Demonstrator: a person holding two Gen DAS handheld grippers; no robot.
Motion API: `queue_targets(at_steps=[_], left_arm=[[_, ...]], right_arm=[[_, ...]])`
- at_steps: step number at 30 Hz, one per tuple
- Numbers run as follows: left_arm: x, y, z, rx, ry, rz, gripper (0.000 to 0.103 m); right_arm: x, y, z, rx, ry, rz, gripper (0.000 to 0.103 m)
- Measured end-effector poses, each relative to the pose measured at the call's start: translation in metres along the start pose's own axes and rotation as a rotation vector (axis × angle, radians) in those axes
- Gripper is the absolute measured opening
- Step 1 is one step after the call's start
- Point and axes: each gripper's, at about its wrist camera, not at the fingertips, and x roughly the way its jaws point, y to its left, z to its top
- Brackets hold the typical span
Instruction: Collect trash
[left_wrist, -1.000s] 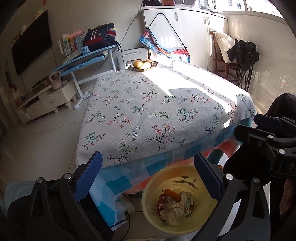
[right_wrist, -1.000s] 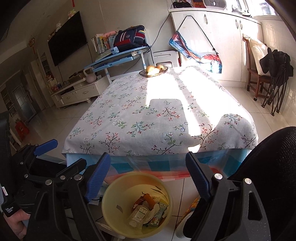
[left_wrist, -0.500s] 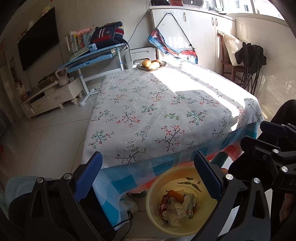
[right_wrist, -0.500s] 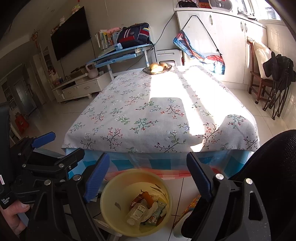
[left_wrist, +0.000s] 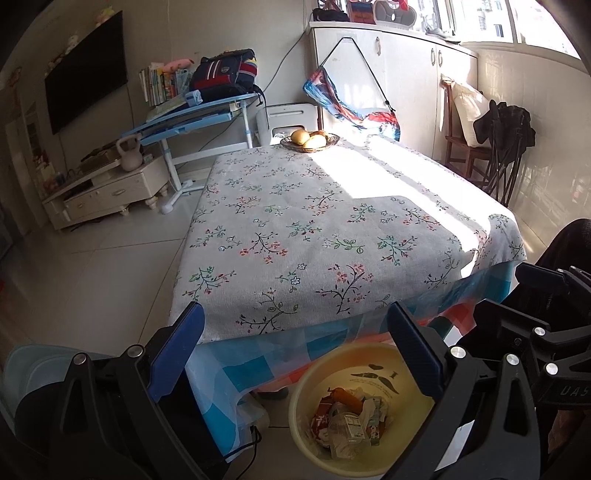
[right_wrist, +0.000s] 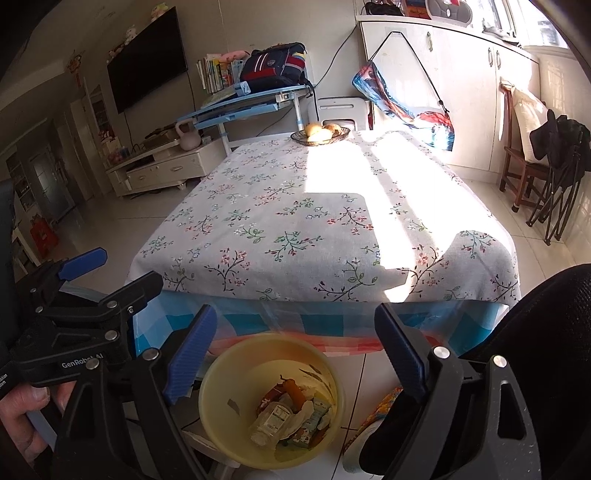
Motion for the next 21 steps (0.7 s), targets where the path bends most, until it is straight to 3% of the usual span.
queue_targets(at_steps=[11, 21], left_arm=[[-0.014, 0.012, 0.000, -0.063, -0.058, 0.005, 0.096], [-0.016, 0.031, 0.003, -0.145, -0.064, 0.006, 0.096]], right_arm=[[-0.005, 0.000, 0.018, -0.013, -0.042, 0.010, 0.087], [0.024, -0.012, 0.076, -0.051, -0.038, 0.002, 0.089]])
